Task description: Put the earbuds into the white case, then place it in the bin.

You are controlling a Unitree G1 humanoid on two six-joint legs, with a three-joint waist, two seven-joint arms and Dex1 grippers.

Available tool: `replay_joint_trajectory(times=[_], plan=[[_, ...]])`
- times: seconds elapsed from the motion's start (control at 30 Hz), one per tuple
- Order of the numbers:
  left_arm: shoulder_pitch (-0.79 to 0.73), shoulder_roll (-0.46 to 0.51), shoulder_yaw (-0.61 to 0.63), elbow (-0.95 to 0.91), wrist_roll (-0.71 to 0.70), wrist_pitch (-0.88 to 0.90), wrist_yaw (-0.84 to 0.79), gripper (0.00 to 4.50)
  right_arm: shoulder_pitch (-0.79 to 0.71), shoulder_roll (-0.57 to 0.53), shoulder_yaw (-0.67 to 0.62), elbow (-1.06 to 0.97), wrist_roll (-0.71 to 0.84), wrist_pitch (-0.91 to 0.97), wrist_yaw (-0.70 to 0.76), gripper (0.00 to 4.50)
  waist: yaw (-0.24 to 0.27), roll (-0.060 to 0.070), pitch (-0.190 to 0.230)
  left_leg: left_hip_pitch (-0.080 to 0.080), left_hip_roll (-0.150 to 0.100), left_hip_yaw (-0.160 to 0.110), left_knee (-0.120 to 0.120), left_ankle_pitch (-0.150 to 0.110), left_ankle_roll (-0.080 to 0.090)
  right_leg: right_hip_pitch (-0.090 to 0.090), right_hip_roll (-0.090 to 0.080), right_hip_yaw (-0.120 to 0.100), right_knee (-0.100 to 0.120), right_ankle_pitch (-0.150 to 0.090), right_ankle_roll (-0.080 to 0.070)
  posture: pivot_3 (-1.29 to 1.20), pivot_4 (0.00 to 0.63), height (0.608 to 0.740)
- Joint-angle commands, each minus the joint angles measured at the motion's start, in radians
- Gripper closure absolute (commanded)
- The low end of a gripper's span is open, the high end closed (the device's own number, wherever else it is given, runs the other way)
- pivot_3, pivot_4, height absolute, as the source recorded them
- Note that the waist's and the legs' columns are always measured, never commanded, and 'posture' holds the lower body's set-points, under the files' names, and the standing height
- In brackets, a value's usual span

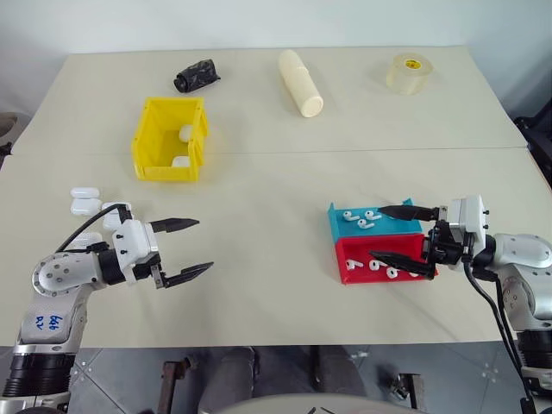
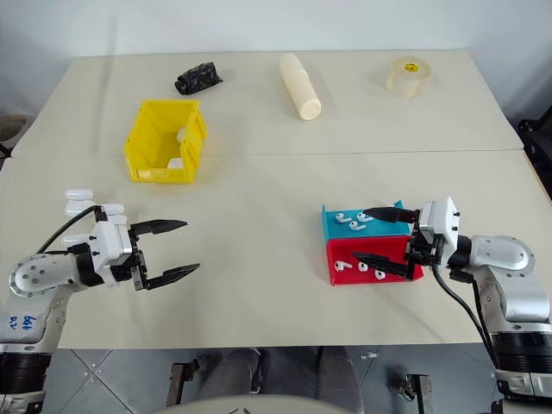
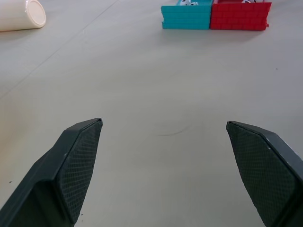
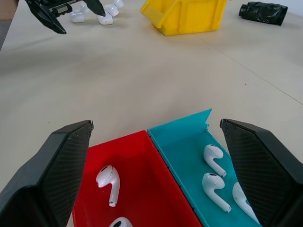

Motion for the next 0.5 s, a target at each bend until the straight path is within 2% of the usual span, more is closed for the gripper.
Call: replay_joint_trajectory(times=[0.03,0.27,0.5], plan=[[0.005,-0.007,0.041,-0.022,-0.010,-0.010,0.040,0.02,-0.020,0.014,0.001,-0.004,0.001,-0.001,0.007,0.00,0.000,0.000,0.000,0.000,0.000,0.000,0.000,0.000,0.000,0.000,0.000,0.000,0.000,0.000,0.000,0.00,0.150,0.740],[0.106,-0.049,0.168,-0.107,-0.068,0.096,0.196,0.02,-0.066,0.071,0.048,-0.053,0.012,0.013,0.005,0.00,-0.006,0.000,0.000,0.000,0.001,0.000,0.000,0.000,-0.001,-0.001,0.001,0.000,0.001,0.000,0.000,0.00,0.150,0.740],[0.419,-0.217,0.377,-0.326,-0.085,0.239,0.477,0.02,-0.122,0.194,0.131,-0.164,0.005,-0.034,-0.005,0.00,-0.003,0.000,0.000,0.000,0.002,0.000,0.000,-0.001,-0.002,-0.001,0.001,0.000,0.000,0.000,0.000,0.00,0.150,0.740]])
